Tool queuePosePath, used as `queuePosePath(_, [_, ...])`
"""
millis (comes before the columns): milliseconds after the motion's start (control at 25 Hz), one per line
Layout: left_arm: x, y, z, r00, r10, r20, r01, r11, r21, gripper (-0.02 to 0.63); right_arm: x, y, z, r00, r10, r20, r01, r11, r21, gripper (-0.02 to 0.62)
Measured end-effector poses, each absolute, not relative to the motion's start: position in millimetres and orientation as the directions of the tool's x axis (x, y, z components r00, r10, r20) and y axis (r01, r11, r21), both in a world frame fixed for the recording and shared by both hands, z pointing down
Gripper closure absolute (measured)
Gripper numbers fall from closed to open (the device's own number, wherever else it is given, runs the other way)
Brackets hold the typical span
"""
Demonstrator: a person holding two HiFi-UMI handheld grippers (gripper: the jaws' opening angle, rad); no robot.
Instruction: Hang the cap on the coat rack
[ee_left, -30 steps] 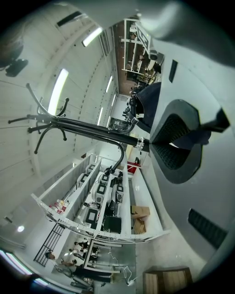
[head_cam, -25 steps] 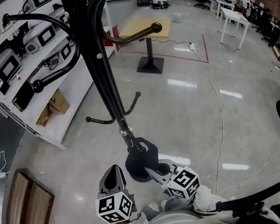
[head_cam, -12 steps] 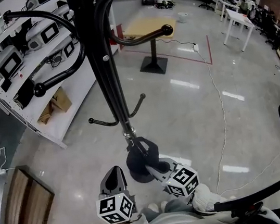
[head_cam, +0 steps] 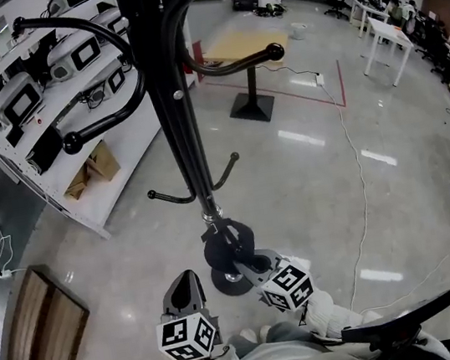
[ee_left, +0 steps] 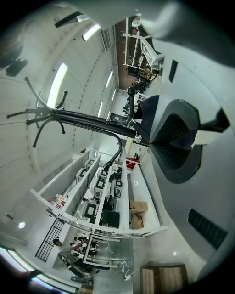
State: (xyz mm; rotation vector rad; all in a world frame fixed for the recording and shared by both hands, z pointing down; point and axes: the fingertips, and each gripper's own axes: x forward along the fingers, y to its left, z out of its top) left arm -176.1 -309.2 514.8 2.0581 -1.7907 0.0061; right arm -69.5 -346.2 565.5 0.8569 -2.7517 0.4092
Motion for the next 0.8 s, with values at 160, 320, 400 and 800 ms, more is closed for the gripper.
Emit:
queuePosePath(160, [-174.1, -305.8, 514.9, 0.177, -0.947, 0.267, -0.950, -0.093, 0.299, 0.603, -68.3, -356.3, 575.3, -0.781, -0.545, 0.305, -0.612, 0.766, -0.196, 0.571])
queuePosePath(320, [-171.2, -299.6, 515.9, 0.180, -0.946, 0.270, -0.949, -0.095, 0.301, 0.604, -69.4, -361.9, 579.5, -0.774, -0.560, 0.295, -0.623, 0.755, -0.203, 0.571])
queuePosePath(400, [-170.5, -295.9, 516.7, 0.181, -0.945, 0.274, -0.949, -0.094, 0.302, 0.604, -71.9, -361.7, 579.9, -0.782, -0.551, 0.292, -0.615, 0.760, -0.212, 0.569])
queuePosePath(800, [-170.1, -283.5, 517.3, 0.185, -0.943, 0.277, -0.947, -0.096, 0.305, 0.604, -72.8, -359.0, 576.7, -0.761, -0.576, 0.300, -0.642, 0.738, -0.211, 0.553])
